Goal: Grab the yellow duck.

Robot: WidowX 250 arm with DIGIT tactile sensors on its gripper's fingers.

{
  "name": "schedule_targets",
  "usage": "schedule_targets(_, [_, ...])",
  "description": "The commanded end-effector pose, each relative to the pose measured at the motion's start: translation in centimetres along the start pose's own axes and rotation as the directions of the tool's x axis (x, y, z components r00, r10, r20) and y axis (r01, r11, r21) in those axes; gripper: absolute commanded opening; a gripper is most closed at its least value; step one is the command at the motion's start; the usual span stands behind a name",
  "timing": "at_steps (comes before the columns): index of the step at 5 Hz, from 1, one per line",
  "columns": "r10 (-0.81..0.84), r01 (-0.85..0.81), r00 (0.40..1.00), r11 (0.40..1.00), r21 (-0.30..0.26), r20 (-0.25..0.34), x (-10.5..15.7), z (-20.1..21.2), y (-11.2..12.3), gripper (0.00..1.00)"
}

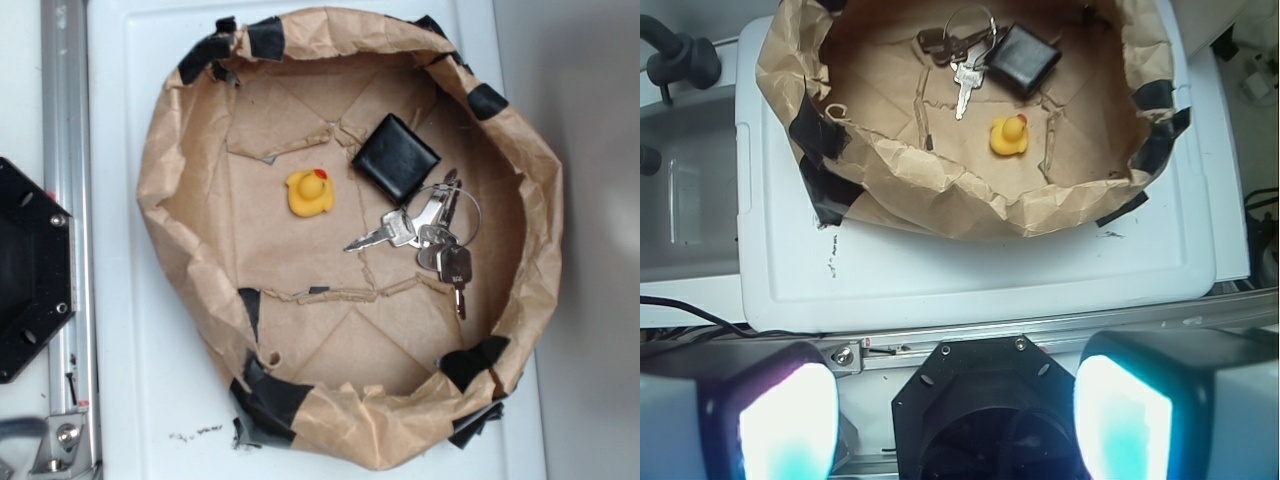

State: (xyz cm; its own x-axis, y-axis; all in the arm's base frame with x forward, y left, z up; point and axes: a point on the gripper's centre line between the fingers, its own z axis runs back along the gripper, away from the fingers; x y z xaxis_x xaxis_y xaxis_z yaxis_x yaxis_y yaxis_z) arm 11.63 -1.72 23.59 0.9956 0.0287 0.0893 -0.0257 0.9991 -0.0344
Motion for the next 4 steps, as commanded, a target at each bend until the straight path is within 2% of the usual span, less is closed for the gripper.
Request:
schedule_targets(1, [0.000,0.000,1.000,1.000,0.000,0.000,0.0,0.0,0.0,1.00])
schedule_targets(2, [0.042,-0.042,0.998,0.999,-0.004,0.041,2.9,-4.1,3.0,1.00])
schedule_targets(3, [0.113,-0.114,0.993,0.992,0.051,0.024,5.8,-6.3,5.2,1.00])
schedule_targets(4, [0.140,-0.141,0.989,0.990,0.022,0.054,8.6,-6.5,6.1,1.00])
